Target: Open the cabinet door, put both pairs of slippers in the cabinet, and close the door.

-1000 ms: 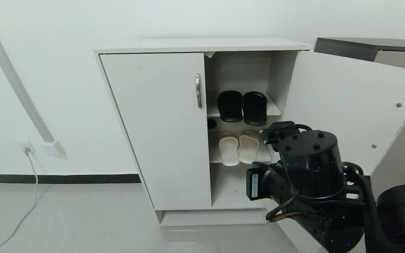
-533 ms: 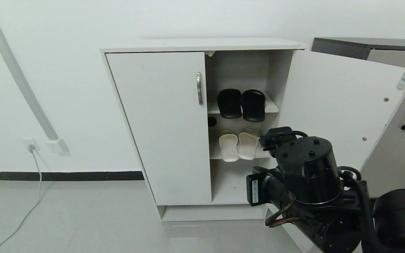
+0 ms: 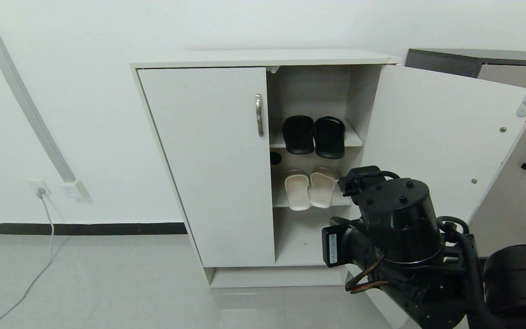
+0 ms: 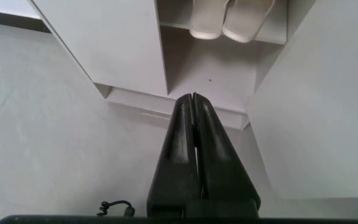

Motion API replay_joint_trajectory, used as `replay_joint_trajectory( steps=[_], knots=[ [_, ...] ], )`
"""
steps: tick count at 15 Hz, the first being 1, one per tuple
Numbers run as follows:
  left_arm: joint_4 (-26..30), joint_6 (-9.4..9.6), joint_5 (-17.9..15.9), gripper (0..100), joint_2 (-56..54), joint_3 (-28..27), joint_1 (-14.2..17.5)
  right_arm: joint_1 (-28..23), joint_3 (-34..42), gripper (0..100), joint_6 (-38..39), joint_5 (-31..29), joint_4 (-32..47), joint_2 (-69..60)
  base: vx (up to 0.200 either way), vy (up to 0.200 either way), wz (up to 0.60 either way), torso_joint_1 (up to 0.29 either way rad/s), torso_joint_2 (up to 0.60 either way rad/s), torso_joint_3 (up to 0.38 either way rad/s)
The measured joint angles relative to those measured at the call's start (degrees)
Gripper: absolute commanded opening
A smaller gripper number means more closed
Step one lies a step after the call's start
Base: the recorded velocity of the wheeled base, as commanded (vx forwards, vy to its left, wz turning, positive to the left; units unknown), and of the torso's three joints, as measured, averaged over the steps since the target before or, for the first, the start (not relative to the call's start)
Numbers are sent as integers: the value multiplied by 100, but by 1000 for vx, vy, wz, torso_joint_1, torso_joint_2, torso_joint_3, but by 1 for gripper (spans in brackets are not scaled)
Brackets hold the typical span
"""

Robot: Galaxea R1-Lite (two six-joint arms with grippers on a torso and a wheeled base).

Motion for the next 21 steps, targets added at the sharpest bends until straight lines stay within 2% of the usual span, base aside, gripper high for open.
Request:
replay_joint_trajectory(
  steps=[4, 7, 12, 21],
  knots=[
    [1, 0, 0, 0, 0, 0, 0, 5, 0, 0, -4, 0, 5, 11, 0, 0, 0, 1, -19, -19],
    [9, 2, 2, 0, 0, 2, 0, 11, -7, 0, -6, 1, -4, 17, 0, 0, 0, 14, -185, -307],
    [-2, -5, 6, 0, 0, -5, -7, -9, 1, 0, -4, -5, 0, 28, 0, 0, 0, 65, -499, -359],
    [-2, 24, 0, 0, 0, 2, 0, -48, 12, 0, -6, -22, 0, 6, 0, 0, 0, 142, -471, -328]
  ],
)
